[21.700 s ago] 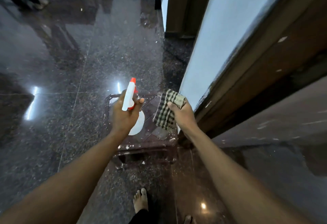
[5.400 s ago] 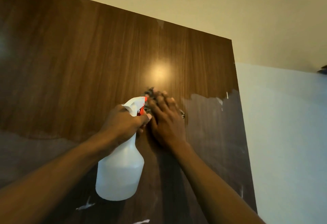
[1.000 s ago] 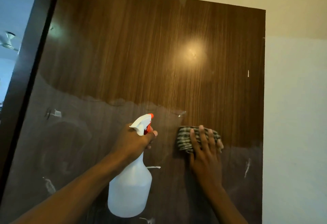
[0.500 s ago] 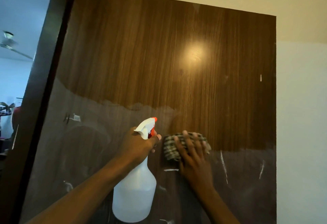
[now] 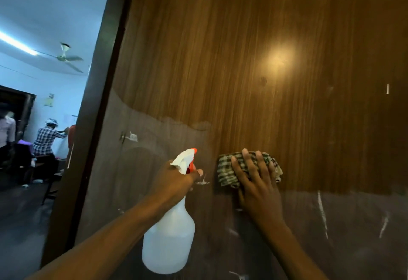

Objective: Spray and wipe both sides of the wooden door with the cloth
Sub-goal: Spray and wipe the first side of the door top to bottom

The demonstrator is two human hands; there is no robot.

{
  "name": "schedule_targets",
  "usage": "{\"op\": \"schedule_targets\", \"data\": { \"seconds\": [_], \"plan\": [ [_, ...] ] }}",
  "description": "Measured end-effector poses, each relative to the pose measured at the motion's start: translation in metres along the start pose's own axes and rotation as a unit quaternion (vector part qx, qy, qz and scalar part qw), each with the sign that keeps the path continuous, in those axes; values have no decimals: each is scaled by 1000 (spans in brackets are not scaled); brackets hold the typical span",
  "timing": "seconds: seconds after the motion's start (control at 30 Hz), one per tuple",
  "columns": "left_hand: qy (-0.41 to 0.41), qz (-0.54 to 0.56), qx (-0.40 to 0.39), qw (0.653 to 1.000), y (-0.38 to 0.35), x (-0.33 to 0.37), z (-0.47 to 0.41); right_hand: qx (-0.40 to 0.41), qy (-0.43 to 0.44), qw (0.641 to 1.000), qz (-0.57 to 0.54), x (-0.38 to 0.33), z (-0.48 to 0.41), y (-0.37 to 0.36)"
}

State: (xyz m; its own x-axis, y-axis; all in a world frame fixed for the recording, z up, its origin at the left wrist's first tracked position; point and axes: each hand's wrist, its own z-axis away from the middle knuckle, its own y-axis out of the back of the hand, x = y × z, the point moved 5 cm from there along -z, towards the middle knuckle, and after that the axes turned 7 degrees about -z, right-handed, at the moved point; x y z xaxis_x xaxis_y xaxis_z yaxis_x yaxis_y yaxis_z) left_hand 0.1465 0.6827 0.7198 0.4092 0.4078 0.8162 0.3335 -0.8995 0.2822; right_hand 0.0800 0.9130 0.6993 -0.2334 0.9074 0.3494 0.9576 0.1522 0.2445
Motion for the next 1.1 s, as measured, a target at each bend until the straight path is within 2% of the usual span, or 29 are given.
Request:
{"op": "schedule_targets", "data": {
  "seconds": [0.07, 0.17, 0.23, 0.3, 0.37, 0.43, 0.5, 0.6, 0.7, 0.73, 0.8, 0.87, 1.0, 1.1],
  "plan": [
    [18, -1, 9, 1000, 11, -14, -3, 11, -13, 1000, 3, 8, 6, 9],
    [5, -15, 21, 1000, 30, -21, -11, 63, -141, 988, -22, 7, -25, 14],
    [1, -13, 27, 1000, 41, -23, -16, 79, -183, 979, -40, -12, -61, 10],
    [-3, -8, 33, 999, 53, -30, -23, 71, -154, 984, -53, -44, -91, -5],
    [-19, -9, 31, 999, 63, -34, -28, 60, -83, 994, -44, -78, -96, -23],
    [-46, -23, 18, 999, 75, -40, -34, 43, -21, 999, -25, -106, -74, -40],
    [-41, -7, 9, 999, 86, -50, -40, 34, 1, 999, -10, -112, -43, -43],
    [-4, 9, 2, 1000, 105, -69, -48, 51, -73, 996, -4, -96, -31, -31],
    [-8, 9, -10, 1000, 119, -77, -58, 81, -211, 974, -26, -96, -71, -24],
    [-10, 11, -8, 1000, 125, -79, -62, 91, -229, 968, -38, -105, -93, -25],
    [-14, 13, 2, 1000, 138, -85, -68, 86, -213, 972, -51, -131, -132, -35],
    [-23, 7, 6, 1000, 149, -91, -74, 64, -163, 984, -41, -161, -151, -49],
    [-25, -2, 25, 999, 172, -106, -81, 30, -39, 999, -14, -198, -113, -71],
    [-24, -2, 34, 999, 190, -118, -86, 25, -32, 999, 15, -190, -90, -70]
  ]
}}
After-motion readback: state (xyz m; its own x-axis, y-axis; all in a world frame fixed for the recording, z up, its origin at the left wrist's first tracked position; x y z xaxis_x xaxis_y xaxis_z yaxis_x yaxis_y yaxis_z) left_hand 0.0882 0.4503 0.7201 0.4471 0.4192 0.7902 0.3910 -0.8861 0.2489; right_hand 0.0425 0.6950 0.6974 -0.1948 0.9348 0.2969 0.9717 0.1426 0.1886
